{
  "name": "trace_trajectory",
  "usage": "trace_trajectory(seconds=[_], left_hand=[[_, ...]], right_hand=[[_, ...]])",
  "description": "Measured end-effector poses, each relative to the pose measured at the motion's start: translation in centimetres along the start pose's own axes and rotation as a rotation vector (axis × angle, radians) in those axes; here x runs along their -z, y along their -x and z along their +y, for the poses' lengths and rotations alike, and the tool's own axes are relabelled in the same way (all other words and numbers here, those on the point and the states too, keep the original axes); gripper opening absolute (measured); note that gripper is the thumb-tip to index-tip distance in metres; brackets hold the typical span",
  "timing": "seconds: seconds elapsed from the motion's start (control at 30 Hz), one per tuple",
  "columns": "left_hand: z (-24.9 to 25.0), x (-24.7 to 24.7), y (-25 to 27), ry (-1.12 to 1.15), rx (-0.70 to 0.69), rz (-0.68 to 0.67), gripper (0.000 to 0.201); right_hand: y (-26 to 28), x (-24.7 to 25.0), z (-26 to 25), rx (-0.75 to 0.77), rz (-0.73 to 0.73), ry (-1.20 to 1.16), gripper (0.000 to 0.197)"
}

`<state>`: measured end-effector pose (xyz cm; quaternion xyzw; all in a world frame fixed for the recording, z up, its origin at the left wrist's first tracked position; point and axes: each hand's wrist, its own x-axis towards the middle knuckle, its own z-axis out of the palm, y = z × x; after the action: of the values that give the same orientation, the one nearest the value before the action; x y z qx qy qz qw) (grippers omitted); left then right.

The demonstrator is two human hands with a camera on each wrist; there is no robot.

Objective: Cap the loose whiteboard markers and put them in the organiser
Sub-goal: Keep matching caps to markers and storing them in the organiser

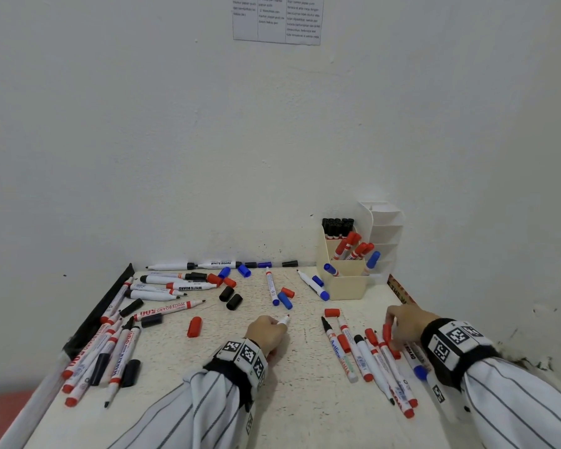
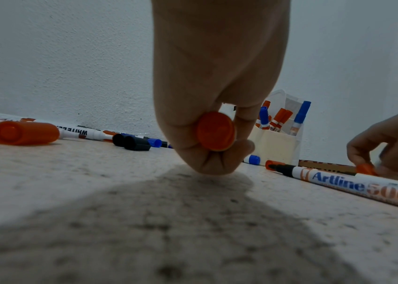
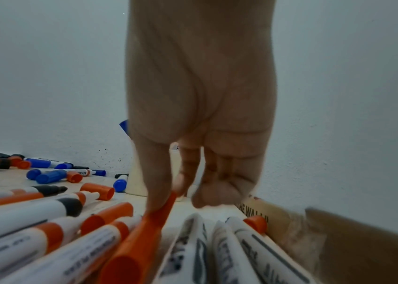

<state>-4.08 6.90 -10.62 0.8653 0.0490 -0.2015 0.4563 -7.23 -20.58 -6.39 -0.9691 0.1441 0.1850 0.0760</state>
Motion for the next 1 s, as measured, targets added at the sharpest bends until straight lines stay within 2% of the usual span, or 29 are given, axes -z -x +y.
trace_trajectory(seconds=[0.07, 0.4, 0.53, 0.67, 0.83, 0.93, 1.0], left_hand=[[0.0, -0.1, 0.1, -0.001, -0.006, -0.007, 0.024], [0.0, -0.1, 0.3, -0.009, -0.007, 0.010, 0.023], [0.0, 0.1, 0.5, 0.007, 0.000, 0.014, 0.019], [-0.2, 0.5, 0.5, 0.002, 0.005, 0.024, 0.022], [-0.6, 1.4, 0.6, -0.040, 0.015, 0.034, 0.022], [-0.6, 1.8, 0.8, -0.061, 0.033, 0.030, 0.024], [-0.8, 2.1, 0.8, -0.068, 0.043, 0.026, 0.028]], right_hand=[[-0.4, -0.2, 0.2, 0.035, 0.080, -0.088, 0.018], [-1.0, -1.0, 0.2, 0.104, 0.213, -0.141, 0.015], [-0.8, -1.1, -0.5, 0.116, 0.202, -0.117, 0.009], [-1.1, -1.2, -1.2, 0.146, 0.223, -0.038, 0.017], [-1.3, -1.2, -2.1, 0.181, 0.246, -0.068, 0.008], [-1.6, -1.4, -2.5, 0.220, 0.283, -0.125, 0.021], [-2.0, -1.4, -2.6, 0.231, 0.273, -0.139, 0.021]])
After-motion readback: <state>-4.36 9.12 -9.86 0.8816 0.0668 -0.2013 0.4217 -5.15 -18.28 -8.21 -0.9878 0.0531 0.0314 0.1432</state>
